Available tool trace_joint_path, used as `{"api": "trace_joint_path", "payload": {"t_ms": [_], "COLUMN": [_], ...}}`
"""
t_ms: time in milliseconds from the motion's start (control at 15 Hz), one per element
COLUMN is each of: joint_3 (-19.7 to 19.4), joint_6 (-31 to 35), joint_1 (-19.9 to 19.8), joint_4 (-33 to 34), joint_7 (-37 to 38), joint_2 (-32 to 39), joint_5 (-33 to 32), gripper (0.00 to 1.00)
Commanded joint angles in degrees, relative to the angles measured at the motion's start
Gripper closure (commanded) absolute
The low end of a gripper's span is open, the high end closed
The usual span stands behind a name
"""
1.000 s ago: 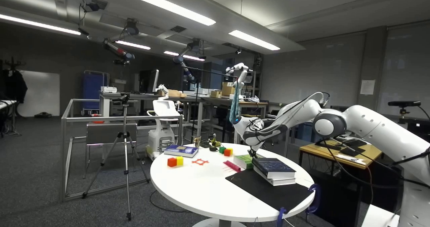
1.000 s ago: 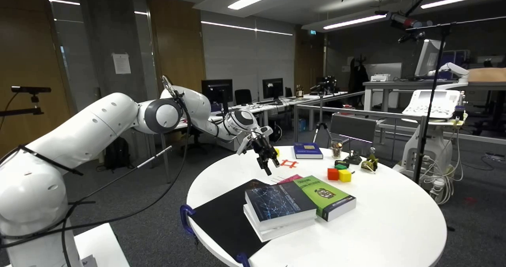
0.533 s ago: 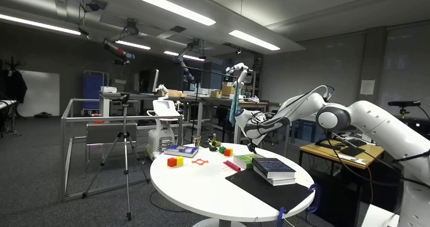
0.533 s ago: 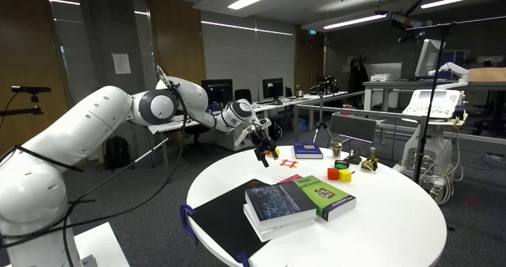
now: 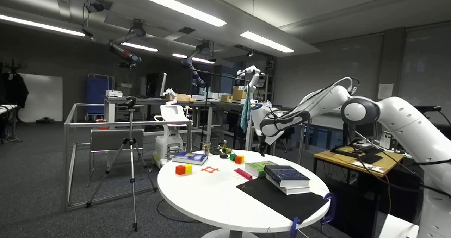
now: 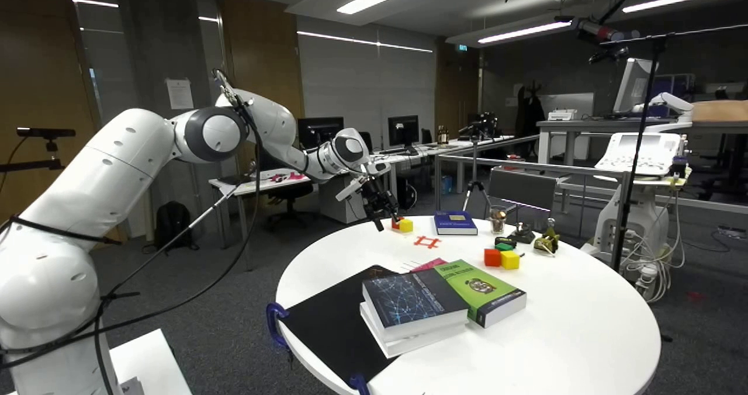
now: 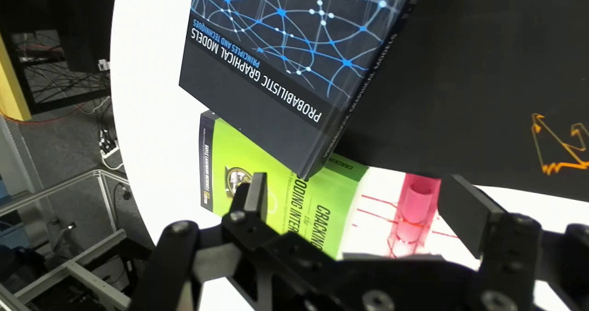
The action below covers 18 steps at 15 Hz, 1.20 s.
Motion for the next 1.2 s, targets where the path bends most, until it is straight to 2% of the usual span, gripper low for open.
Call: {"api": "trace_joint_path", "payload": {"t_ms": [0,800,1133], "joint_3": [1.4,2.9,2.9], "joint_6": [5.7,12.2,13.3], "joint_1": [-0.5,-1.8,-4.0], "joint_4": [-13.4,-37.9,-43.6], "joint_7": [-1.5,0.8,1.7], "joint_2": [-10.5,-32.2,-39.9], "joint_5": [2.7,5.0,7.4], "gripper": [0.00,0.00,0.00]}}
